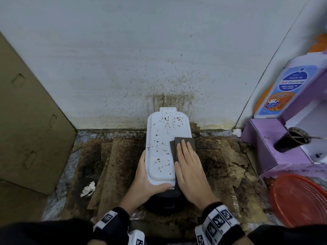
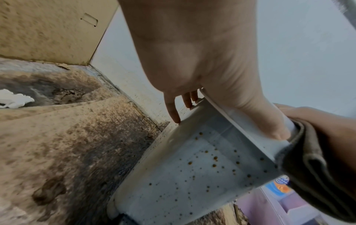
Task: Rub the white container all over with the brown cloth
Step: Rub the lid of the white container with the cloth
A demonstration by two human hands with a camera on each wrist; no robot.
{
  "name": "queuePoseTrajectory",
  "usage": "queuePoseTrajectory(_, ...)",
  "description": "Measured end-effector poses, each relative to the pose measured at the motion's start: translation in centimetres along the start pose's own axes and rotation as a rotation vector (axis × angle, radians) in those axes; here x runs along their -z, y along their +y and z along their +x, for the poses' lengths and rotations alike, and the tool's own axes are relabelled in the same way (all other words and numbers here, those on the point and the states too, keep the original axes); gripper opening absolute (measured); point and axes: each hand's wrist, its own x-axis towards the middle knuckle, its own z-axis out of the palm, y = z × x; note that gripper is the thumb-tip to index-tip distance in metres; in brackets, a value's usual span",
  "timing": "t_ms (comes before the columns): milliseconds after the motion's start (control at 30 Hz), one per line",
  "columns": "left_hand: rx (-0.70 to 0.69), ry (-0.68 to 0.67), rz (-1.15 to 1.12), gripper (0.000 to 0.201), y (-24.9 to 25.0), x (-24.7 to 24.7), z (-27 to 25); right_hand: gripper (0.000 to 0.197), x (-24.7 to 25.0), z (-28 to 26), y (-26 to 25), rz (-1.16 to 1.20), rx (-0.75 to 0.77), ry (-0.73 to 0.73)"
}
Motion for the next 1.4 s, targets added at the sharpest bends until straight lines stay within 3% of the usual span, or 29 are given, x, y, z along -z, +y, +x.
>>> queuePoseTrajectory(300,0.008,-0.024,0.040,0.131,0.0,0.4,-0.1,0.059,0.7,6.8,1.7,0.009,-0.012,-0.109)
queuePoseTrajectory(667,0.013,-0.007,0.055,0.134,-0.7,0.3,-0.1,0.058,-1.0,-1.3,-0.3,0.107,-0.031,0.042)
queuePoseTrajectory(867,-0.031,-0.006,0.008,0.122,0.6,0.0,-0.3,0.057,-0.7,-0.7,-0.8,0.095,-0.021,0.060)
queuePoseTrajectory(967,-0.018,-0.016,0.010,0.123,0.4,0.2,-0.3,0.057,0.5,0.8,-0.3,0.066,0.029,-0.012)
queuePoseTrajectory(1167,-0.001,-0.025,0.006,0.125,0.5,0.4,-0.4,0.064,2.1,6.1,1.4,0.250,-0.096,-0.248)
queuePoseTrajectory(1400,0.005,-0.028,0.022,0.124,0.3,0.6,-0.2,0.063,2.2,6.1,1.8,0.223,-0.062,-0.259)
